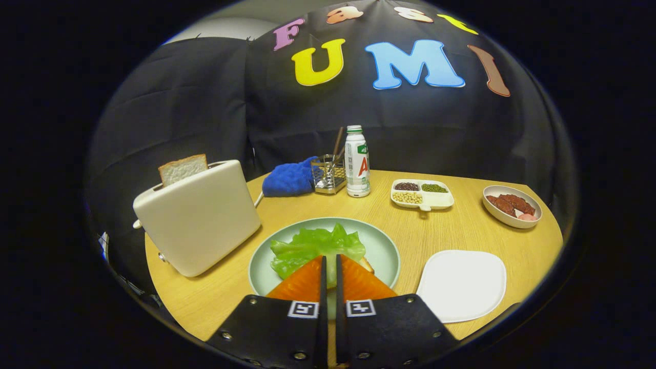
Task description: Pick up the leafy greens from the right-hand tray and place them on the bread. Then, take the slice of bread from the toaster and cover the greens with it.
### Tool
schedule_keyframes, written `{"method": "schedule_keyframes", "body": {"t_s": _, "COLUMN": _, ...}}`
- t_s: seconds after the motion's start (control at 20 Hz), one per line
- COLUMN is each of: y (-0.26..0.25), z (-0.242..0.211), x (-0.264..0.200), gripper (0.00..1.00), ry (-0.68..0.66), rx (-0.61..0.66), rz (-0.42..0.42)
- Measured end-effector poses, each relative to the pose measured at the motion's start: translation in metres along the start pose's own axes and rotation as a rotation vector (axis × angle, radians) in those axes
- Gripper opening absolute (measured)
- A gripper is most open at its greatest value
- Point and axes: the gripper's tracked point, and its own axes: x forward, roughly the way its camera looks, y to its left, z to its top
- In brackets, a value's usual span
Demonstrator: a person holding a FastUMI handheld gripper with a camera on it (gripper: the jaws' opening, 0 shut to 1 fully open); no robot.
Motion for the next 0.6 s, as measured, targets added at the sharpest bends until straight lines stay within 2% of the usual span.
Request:
{"method": "schedule_keyframes", "body": {"t_s": 0.05, "y": -0.003, "z": 0.002, "x": -0.003, "gripper": 0.23, "ry": -0.018, "rx": -0.011, "rz": -0.016}}
{"method": "schedule_keyframes", "body": {"t_s": 0.1, "y": -0.004, "z": 0.006, "x": -0.008, "gripper": 0.30, "ry": -0.044, "rx": -0.018, "rz": -0.032}}
{"method": "schedule_keyframes", "body": {"t_s": 0.15, "y": -0.005, "z": 0.010, "x": -0.012, "gripper": 0.46, "ry": -0.070, "rx": -0.017, "rz": -0.045}}
{"method": "schedule_keyframes", "body": {"t_s": 0.25, "y": 0.001, "z": 0.014, "x": -0.016, "gripper": 0.63, "ry": -0.124, "rx": 0.013, "rz": -0.042}}
{"method": "schedule_keyframes", "body": {"t_s": 0.35, "y": 0.009, "z": 0.023, "x": -0.025, "gripper": 0.65, "ry": -0.169, "rx": 0.058, "rz": -0.047}}
{"method": "schedule_keyframes", "body": {"t_s": 0.4, "y": 0.010, "z": 0.028, "x": -0.029, "gripper": 0.65, "ry": -0.184, "rx": 0.071, "rz": -0.079}}
{"method": "schedule_keyframes", "body": {"t_s": 0.6, "y": 0.028, "z": 0.047, "x": -0.040, "gripper": 0.65, "ry": -0.234, "rx": 0.033, "rz": -0.172}}
